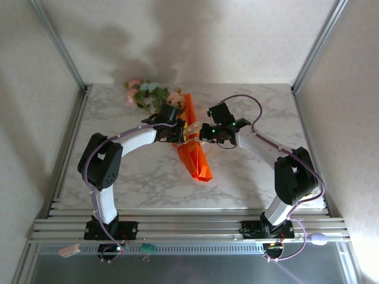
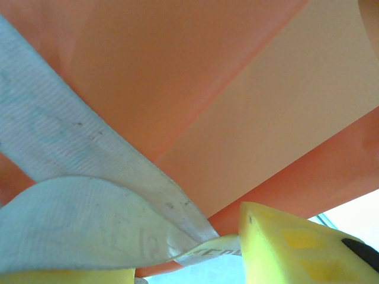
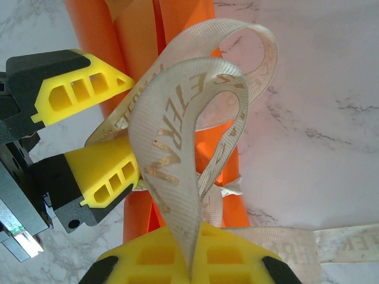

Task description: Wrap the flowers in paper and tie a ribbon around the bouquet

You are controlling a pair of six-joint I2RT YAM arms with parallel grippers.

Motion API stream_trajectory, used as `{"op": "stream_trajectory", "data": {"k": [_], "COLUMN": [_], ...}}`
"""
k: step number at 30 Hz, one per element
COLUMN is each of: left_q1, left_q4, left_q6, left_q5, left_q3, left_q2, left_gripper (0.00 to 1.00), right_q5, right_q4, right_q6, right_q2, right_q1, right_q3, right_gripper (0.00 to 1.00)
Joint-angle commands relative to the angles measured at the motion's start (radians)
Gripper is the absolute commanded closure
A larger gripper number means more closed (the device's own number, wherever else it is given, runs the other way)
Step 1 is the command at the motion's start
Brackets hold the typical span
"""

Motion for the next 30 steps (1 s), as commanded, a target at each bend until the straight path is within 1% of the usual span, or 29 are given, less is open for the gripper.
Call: {"op": "stream_trajectory", "data": {"k": [1, 11, 15, 18, 20, 22, 24, 28, 30], "left_q1": [-0.008, -0.021, -0.021, -0.020, -0.019, -0.016, -0.013, -0.008, -0.004], "left_q4": [-0.012, 0.003, -0.002, -0.012, 0.012, 0.016, 0.037, 0.062, 0.023], "left_q6": [-0.040, -0.101, -0.093, -0.075, -0.082, -0.074, -0.066, -0.051, -0.015], "left_q5": [0.026, 0.052, 0.063, 0.064, 0.067, 0.059, 0.057, 0.038, 0.009], "left_q3": [-0.025, -0.047, -0.045, -0.060, -0.082, -0.083, -0.082, -0.071, -0.037], "left_q2": [-0.035, -0.064, -0.052, -0.028, -0.016, -0.002, 0.007, -0.003, -0.017], "left_gripper": [0.55, 0.54, 0.54, 0.55, 0.58, 0.64, 0.73, 0.99, 1.00], "right_q5": [-0.002, 0.001, 0.000, -0.003, -0.001, 0.000, -0.001, 0.001, 0.001], "right_q4": [0.005, 0.002, 0.005, 0.005, 0.005, 0.004, 0.003, 0.002, 0.003], "right_q6": [0.005, 0.001, 0.001, 0.002, 0.002, 0.002, 0.001, 0.001, 0.001], "right_q2": [-0.015, -0.015, -0.013, -0.011, -0.013, -0.015, -0.017, -0.019, -0.021], "right_q1": [0.007, 0.007, 0.007, 0.008, 0.009, 0.009, 0.008, 0.009, 0.009], "right_q3": [-0.008, -0.007, -0.007, -0.007, -0.005, -0.005, -0.004, -0.007, -0.008], "right_gripper": [1.00, 1.00, 1.00, 1.00, 1.00, 1.00, 1.00, 1.00, 1.00]}}
